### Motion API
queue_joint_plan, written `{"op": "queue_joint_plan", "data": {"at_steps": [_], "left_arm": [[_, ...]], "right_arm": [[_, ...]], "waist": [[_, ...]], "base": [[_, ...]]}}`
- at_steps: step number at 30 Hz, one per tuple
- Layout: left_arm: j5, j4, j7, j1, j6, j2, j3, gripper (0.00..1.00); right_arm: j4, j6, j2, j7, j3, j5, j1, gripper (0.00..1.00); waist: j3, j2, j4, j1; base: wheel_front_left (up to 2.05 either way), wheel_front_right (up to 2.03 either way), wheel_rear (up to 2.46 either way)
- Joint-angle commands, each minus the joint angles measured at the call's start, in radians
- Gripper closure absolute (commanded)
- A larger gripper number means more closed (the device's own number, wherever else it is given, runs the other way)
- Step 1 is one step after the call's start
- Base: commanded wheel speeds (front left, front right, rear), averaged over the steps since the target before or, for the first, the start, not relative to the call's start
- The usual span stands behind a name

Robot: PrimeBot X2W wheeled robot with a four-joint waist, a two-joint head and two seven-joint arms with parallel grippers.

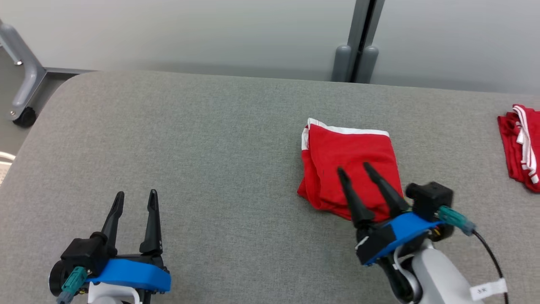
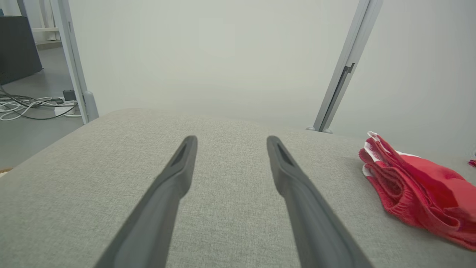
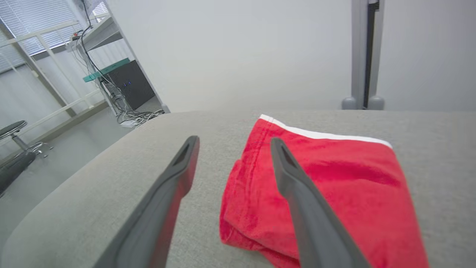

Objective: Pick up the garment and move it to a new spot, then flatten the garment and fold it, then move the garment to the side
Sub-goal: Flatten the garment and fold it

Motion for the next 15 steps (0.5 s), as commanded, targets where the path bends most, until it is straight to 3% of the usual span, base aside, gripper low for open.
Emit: {"op": "queue_joint_plan", "data": {"at_steps": [1, 8, 15], "left_arm": [[0.003, -0.003, -0.004, 0.008, 0.0, 0.006, 0.009, 0.0], [0.019, -0.019, -0.004, 0.044, 0.006, 0.015, 0.03, 0.0], [0.019, 0.006, -0.004, 0.066, 0.009, 0.029, 0.035, 0.0]], "right_arm": [[-0.012, 0.0, -0.005, -0.008, -0.019, -0.013, 0.026, 0.0], [-0.144, 0.0, -0.003, 0.028, -0.287, -0.135, 0.164, 0.0], [-0.209, 0.0, -0.003, 0.079, -0.383, -0.205, 0.237, 0.0]], "waist": [[-0.017, 0.0001, -0.018, 0.0001], [-0.05, 0.0001, -0.075, 0.0001], [-0.086, 0.0001, -0.12, 0.0001]], "base": [[0.0, 0.0, 0.0], [0.0, 0.0, 0.0], [0.0, 0.0, 0.0]]}}
